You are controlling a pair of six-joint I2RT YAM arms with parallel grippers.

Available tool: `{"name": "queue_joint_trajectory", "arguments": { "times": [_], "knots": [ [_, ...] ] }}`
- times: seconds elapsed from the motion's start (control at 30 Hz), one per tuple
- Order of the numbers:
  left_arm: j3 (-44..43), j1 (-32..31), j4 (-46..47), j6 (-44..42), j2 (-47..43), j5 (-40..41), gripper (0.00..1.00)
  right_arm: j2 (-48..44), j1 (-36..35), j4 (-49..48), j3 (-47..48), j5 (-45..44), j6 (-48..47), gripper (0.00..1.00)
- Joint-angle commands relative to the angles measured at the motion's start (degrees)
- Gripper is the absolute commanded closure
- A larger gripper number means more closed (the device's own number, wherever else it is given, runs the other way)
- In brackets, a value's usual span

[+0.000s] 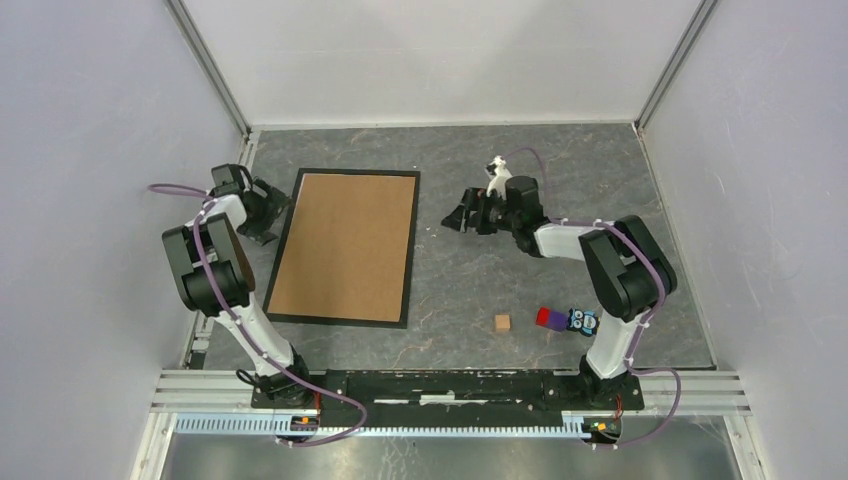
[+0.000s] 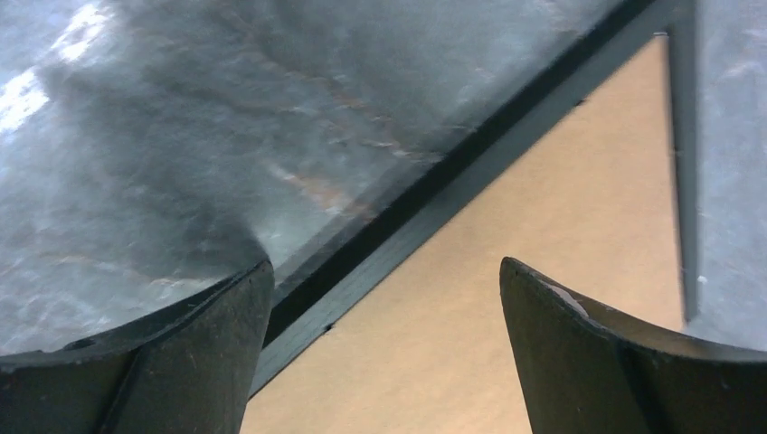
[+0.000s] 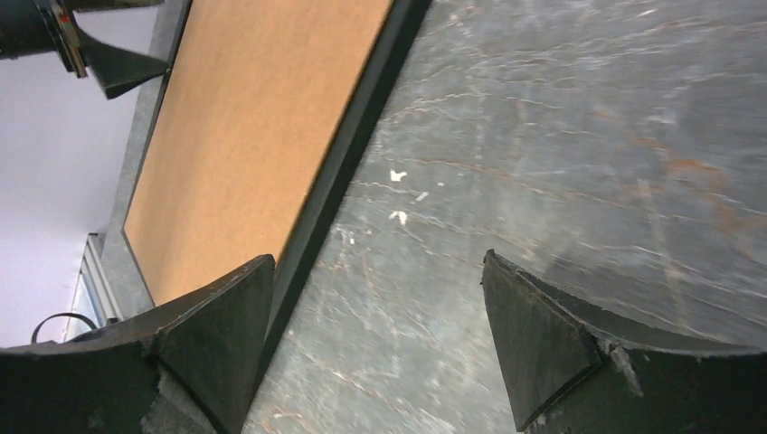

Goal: Put the photo into the frame
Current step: Turn over the photo frame item on the photo frame, then move the photo frame to the center of the board.

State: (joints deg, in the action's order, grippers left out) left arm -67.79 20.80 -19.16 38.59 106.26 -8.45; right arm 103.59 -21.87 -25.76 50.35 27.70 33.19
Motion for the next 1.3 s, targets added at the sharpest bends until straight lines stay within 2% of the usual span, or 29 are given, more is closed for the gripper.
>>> {"name": "queue_joint_trajectory", "arguments": {
  "times": [0.0, 0.1, 0.27, 0.5, 0.63, 0.77, 0.93, 1.03, 1.1, 1.17, 1.27],
  "knots": [
    [-2.5, -0.1, -0.2, 1.0, 3.9, -6.8, 0.0, 3.7, -4.7, -3.5, 4.3, -3.2, 4.9, 0.1],
    [-0.9, -0.1, -1.3, 3.3, 5.1, -10.3, 0.0, 5.5, -6.6, -3.3, 5.4, -5.4, 7.4, 0.11],
    [6.2, -3.7, 4.8, 11.4, 3.0, -17.0, 0.0, 5.8, -6.5, -3.1, 4.1, -7.6, 8.7, 0.11],
    [18.9, -12.6, 17.8, 22.1, -1.2, -22.4, 0.0, 1.1, -2.8, -1.0, -1.1, -8.1, 5.3, 0.11],
    [22.4, -16.1, 23.8, 26.2, -1.2, -25.3, 0.0, 0.0, -1.2, -0.5, -2.2, -8.3, 3.5, 0.11],
    [21.6, -17.9, 24.0, 25.7, -1.0, -27.4, 0.0, 1.8, -0.7, 1.8, 1.1, -8.0, 0.1, 0.11],
    [19.5, -18.3, 22.9, 24.2, -0.2, -27.5, 0.0, 7.5, -0.7, 3.9, 11.4, -5.3, -3.1, 0.1],
    [20.0, -18.3, 22.9, 24.7, 0.0, -27.4, 0.0, 10.6, -0.7, 9.7, 18.6, -5.0, -8.6, 0.1],
    [20.3, -18.1, 23.1, 25.0, -0.3, -27.3, 0.0, 10.9, -0.4, 17.5, 22.9, -8.2, -13.0, 0.1],
    [20.2, -17.7, 22.2, 24.4, -0.8, -26.5, 0.0, 8.0, 0.1, 25.2, 23.6, -13.0, -15.9, 0.1],
    [18.8, -16.7, 19.5, 22.5, -1.3, -24.9, 0.0, 0.9, 0.9, 25.1, 16.6, -17.3, -16.1, 0.09]
  ]
}}
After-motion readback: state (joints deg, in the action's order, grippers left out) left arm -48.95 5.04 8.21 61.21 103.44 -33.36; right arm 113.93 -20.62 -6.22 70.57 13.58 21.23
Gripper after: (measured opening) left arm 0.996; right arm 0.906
